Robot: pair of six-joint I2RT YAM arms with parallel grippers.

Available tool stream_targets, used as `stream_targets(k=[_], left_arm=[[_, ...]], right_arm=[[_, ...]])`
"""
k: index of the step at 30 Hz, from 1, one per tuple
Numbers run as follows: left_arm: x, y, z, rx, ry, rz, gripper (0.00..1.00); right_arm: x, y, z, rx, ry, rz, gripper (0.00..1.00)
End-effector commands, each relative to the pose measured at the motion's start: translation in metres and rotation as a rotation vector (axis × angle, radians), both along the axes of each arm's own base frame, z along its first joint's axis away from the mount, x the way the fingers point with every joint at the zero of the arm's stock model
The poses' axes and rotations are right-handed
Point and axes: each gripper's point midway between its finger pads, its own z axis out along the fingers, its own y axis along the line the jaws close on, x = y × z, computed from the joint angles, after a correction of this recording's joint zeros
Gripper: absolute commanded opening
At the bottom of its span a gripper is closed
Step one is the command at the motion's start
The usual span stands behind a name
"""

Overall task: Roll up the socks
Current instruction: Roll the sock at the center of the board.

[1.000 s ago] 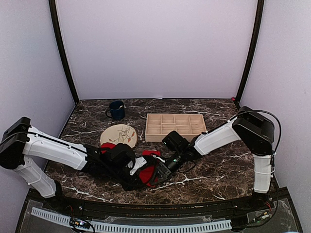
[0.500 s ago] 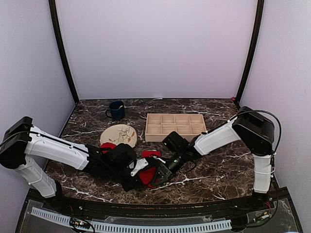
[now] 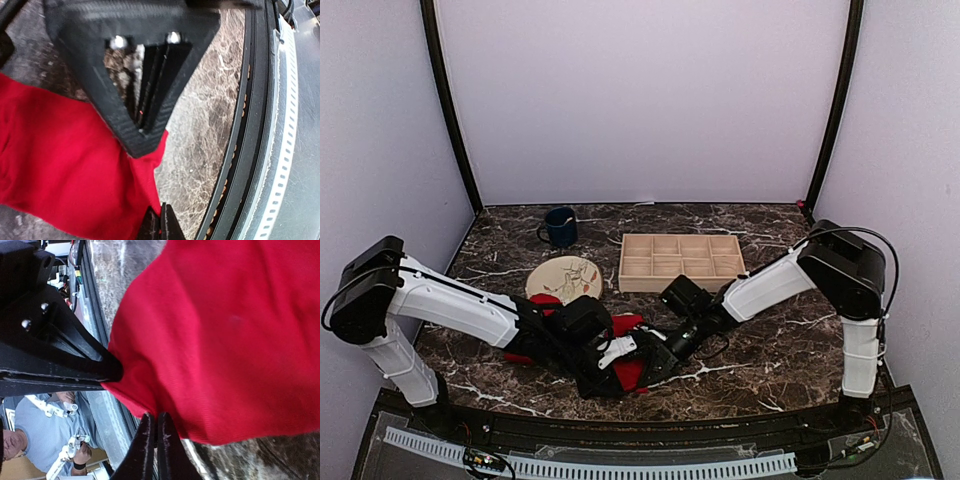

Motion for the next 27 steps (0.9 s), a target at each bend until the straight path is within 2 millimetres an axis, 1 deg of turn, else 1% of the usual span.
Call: stream_targets(k=[1,4,8,11,19,22,27], left_arm=[[-0.012,-0.001,0.0,0.006,0.059,-0.06,0.0],[-0.015,0.001,-0.002,0.023,0.085,-0.07,0.0],[-0.016,0.005,-0.004,0.034,0.126,-0.069,0.0],[-0.013,0.005,-0.002,0.025,0.147,-0.056,0.0],[-0.005,0.008,0.006,-0.022,0.253,-0.03,0.0],[-0.004,0.011,0.005,-0.018,0.294,-0.03,0.0],[-0.01,0.011,0.0,-0.005,0.372,-0.051,0.0]], right_arm=[[0.007,-0.005,0.003,-0.001,-0.045,-0.024,0.1],[0.011,-0.008,0.005,0.002,-0.059,-0.044,0.2],[0.017,-0.01,0.008,0.012,-0.079,-0.065,0.29],[0.019,-0.011,0.009,0.011,-0.097,-0.072,0.29],[0.026,-0.022,0.003,-0.023,-0.186,-0.11,0.3],[0.032,-0.026,0.003,-0.023,-0.253,-0.139,0.3],[0.042,-0.036,0.003,-0.05,-0.41,-0.172,0.29]])
